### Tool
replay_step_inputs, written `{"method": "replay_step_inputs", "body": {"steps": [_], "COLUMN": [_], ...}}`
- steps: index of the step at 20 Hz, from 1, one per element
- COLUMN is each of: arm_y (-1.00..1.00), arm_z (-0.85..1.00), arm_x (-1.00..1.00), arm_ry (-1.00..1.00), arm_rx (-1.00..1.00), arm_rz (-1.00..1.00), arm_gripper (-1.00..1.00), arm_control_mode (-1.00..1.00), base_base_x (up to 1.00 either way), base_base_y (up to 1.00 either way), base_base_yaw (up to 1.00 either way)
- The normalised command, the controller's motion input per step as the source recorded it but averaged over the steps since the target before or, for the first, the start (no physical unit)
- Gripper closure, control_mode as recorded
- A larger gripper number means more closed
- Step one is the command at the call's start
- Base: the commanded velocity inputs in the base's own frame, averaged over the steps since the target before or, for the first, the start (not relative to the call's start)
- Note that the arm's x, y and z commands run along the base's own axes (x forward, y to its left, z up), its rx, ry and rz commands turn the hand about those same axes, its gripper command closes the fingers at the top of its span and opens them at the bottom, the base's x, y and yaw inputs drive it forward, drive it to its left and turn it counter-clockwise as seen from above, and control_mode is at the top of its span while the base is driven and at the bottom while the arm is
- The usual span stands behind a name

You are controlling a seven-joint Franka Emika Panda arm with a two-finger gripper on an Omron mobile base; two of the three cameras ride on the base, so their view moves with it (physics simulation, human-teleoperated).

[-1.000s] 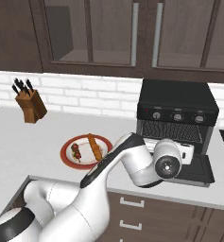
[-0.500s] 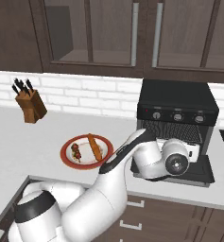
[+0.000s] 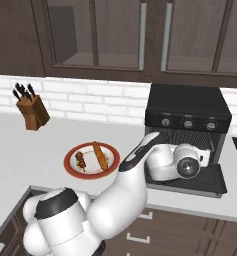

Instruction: Pick up the kebab skewer and baguette bread, and place them inside the toaster oven. Close the toaster oven door and start by setting the timer.

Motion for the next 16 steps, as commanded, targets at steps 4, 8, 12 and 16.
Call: {"method": "replay_step_inputs", "body": {"steps": [4,8,12,16], "arm_y": [-0.03,-0.01,-0.08,-0.17], "arm_z": [-0.22,-0.23,-0.22,-0.14], "arm_x": [0.43,0.43,0.36,0.43], "arm_ry": [0.0,0.0,0.0,0.0], "arm_rx": [0.0,0.0,0.0,0.0], "arm_rz": [0.0,0.0,0.0,0.0], "arm_gripper": [-1.0,-1.0,-1.0,-1.0], "arm_control_mode": [-1.0,-1.0,-1.0,-1.0], "base_base_x": [0.0,0.0,0.0,0.0], "base_base_y": [0.0,0.0,0.0,0.0], "base_base_yaw": [0.0,0.0,0.0,0.0]}}
